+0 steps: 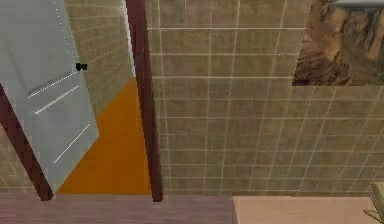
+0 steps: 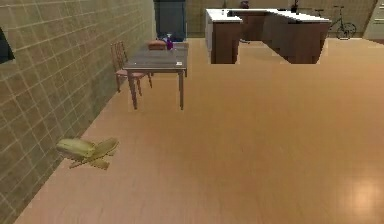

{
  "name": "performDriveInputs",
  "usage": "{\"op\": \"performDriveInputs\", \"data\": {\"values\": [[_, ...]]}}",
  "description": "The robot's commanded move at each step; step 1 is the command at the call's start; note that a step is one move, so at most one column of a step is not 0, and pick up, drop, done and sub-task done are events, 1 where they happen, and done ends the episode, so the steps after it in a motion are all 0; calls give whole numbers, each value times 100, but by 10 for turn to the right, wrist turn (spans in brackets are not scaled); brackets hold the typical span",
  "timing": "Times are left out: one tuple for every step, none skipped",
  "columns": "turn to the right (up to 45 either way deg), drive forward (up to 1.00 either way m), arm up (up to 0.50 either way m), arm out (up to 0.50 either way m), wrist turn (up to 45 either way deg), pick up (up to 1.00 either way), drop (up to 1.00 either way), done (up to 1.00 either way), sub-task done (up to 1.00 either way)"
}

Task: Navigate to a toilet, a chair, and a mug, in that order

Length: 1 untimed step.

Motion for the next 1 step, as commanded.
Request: {"op": "performDriveInputs", "data": {"values": [[0, 65, 0, 0, 0, 0, 0, 0, 0]]}}
